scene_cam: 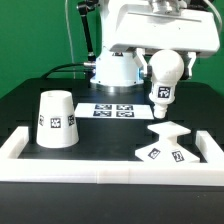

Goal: Assemble lamp

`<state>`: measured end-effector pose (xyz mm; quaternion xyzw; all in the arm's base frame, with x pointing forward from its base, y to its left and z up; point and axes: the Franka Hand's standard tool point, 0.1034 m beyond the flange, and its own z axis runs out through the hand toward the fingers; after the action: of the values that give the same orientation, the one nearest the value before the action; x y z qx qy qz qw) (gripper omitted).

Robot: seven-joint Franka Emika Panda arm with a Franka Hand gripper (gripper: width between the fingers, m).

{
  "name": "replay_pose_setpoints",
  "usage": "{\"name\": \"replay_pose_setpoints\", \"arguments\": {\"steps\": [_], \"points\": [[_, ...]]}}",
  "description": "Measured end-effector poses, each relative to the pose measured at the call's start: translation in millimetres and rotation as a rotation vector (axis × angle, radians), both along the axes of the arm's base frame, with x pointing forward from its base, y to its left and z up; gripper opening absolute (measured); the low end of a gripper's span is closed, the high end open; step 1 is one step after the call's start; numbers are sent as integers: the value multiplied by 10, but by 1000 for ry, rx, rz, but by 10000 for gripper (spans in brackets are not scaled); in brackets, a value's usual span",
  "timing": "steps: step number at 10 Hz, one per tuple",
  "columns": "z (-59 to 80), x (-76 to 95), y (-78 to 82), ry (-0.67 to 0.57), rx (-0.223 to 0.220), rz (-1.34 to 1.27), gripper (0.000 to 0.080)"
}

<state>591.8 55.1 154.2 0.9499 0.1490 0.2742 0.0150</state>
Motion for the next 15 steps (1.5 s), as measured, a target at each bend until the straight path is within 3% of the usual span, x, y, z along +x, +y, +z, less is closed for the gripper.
{"name": "replay_pose_setpoints", "arguments": {"steps": [4, 7, 15], "points": [[-85, -7, 162, -9, 9, 13, 574], [-170, -35, 178, 5, 8, 16, 574], [-237, -13, 163, 13, 8, 13, 574]]}}
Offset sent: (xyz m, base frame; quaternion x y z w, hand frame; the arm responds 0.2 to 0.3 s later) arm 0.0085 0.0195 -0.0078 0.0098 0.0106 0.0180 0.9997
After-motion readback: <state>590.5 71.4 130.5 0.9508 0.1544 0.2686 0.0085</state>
